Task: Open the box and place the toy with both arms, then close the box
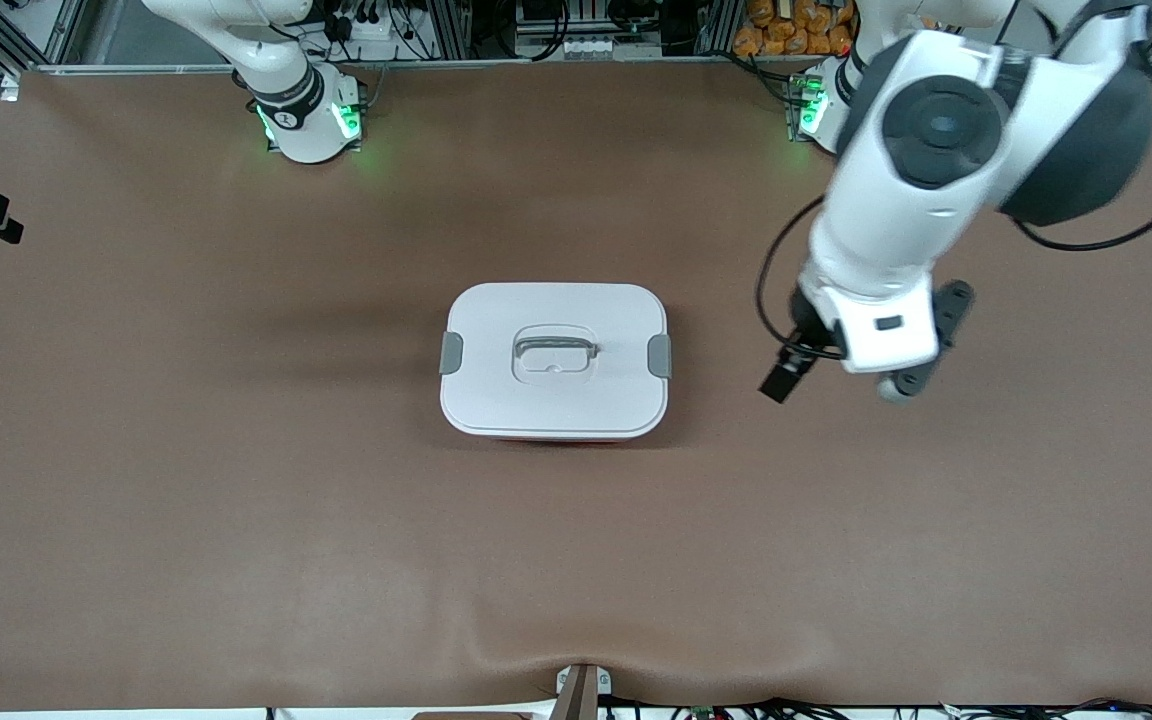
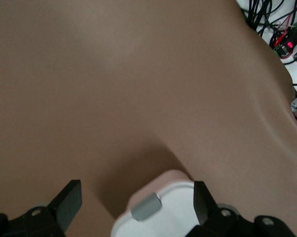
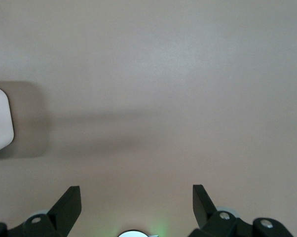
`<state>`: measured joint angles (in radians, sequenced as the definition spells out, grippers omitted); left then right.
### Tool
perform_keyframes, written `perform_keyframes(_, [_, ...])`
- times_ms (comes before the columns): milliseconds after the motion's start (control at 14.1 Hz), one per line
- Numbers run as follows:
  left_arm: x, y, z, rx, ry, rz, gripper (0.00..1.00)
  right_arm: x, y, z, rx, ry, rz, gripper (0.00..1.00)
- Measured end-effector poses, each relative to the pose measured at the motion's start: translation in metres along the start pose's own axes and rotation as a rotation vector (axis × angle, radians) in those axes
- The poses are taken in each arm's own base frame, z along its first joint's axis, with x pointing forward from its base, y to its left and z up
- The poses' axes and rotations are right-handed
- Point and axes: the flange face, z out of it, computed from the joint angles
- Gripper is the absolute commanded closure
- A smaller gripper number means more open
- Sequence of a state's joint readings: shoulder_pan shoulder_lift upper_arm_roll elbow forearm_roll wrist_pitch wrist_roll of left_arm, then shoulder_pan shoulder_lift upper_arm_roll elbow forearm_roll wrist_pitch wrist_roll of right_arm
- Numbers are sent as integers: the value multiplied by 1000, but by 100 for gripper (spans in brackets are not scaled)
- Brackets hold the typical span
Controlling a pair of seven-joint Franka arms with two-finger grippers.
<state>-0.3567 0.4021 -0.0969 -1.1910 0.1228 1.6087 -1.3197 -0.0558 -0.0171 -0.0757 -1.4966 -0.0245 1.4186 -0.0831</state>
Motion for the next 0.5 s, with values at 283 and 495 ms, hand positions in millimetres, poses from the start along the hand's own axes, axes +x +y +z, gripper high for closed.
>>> perform_keyframes(283, [59, -25, 2, 22, -7, 158, 0, 0, -1, 0, 0, 0, -2, 0])
perform_keyframes(495, [91, -44, 10, 61, -34, 326, 0, 0, -1, 0, 0, 1, -2, 0])
